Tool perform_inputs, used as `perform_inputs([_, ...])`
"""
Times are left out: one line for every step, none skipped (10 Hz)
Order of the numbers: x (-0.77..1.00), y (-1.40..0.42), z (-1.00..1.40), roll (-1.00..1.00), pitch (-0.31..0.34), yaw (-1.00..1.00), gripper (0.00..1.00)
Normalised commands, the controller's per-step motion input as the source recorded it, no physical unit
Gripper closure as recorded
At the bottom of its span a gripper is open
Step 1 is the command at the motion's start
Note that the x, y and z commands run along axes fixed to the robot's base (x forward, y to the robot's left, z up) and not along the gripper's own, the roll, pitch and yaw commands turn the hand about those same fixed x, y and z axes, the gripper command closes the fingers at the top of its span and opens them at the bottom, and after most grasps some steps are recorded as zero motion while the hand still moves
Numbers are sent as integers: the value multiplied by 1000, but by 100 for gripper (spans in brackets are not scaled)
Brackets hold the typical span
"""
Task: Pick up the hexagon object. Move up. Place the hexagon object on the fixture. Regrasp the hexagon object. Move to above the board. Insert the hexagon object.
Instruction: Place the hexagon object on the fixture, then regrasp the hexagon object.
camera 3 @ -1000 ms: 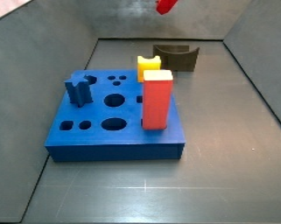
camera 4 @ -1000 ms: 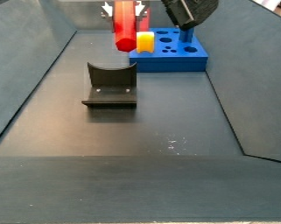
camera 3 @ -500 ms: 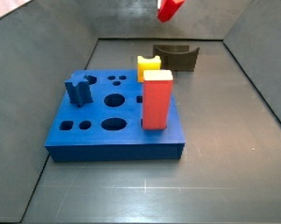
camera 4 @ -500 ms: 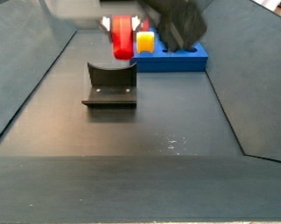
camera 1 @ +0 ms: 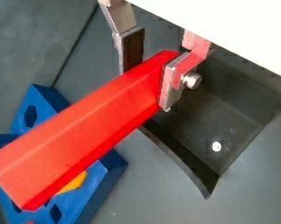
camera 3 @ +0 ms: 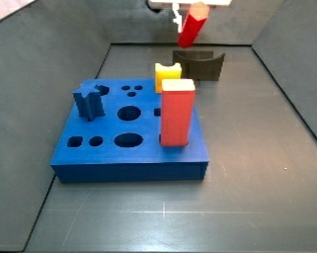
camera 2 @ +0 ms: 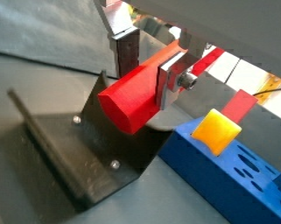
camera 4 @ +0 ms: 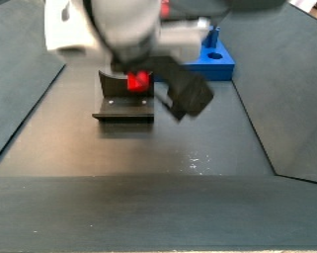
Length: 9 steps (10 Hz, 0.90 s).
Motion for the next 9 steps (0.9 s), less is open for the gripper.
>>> perform_inputs([479,108,-1000,-424,18,-148,100])
perform_inputs([513,108,-1000,-324,10,-136,100])
perform_inputs([477,76,-797,-214,2,-114,100])
perform_inputs([432,64,-618,-191,-9,-103,100])
perform_inputs([369,58,-409,-177,-19,-89,100])
perform_inputs([316,69,-328,-135,-16,-76,100])
perform_inputs([253,45,-332,-129,-11,-56,100])
perform_inputs([0,0,0,0,0,0,0])
perform_inputs([0,0,1000,77,8,-26,0])
